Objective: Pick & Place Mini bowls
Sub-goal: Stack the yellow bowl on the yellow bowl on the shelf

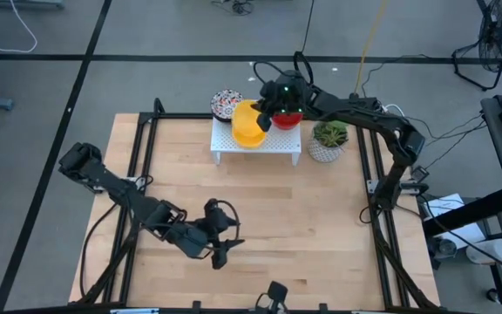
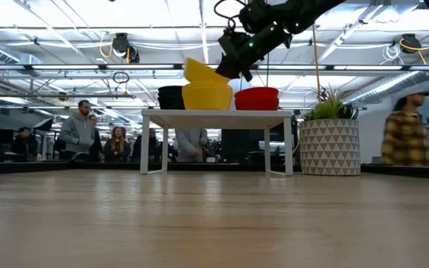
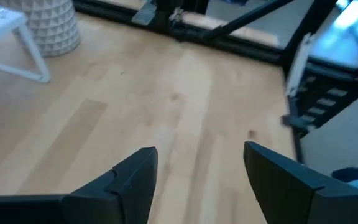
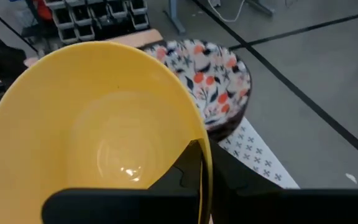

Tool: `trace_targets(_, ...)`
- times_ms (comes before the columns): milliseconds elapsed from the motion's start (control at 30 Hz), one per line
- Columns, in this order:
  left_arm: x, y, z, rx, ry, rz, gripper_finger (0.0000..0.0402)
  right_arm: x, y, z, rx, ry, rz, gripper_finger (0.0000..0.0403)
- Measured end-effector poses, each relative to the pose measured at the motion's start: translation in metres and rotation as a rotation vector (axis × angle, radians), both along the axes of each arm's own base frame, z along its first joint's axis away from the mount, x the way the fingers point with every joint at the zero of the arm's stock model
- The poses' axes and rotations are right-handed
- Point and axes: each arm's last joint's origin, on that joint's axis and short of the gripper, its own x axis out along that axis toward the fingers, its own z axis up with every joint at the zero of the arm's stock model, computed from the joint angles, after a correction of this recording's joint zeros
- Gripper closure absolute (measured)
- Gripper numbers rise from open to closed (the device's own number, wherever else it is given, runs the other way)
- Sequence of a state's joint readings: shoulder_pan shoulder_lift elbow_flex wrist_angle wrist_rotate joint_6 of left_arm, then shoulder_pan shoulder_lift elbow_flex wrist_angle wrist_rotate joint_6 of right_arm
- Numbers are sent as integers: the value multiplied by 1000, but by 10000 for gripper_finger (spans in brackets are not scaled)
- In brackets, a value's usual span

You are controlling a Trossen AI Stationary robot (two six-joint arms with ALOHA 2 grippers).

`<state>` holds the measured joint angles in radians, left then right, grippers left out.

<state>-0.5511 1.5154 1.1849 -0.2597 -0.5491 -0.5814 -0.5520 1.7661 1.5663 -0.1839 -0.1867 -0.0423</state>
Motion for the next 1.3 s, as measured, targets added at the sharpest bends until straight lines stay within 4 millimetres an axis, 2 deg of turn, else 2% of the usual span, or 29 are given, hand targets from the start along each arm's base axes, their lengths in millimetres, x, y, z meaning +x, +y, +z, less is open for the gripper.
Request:
trace_targets(167,-1,10,3,8,15,23,160,3,-4,-11,4,39,8,402)
trace_targets(533,-2,21,8,-1,18,41,160,2,-2,-12,36,54,-1,398)
trace_targets(1067,-1,21,7,1,24,37,160,-2,2,-19,124,110,33,397)
trace_targets(1300,-1,21,7,1,25,37,160,0,5,-20,111,121,50,396)
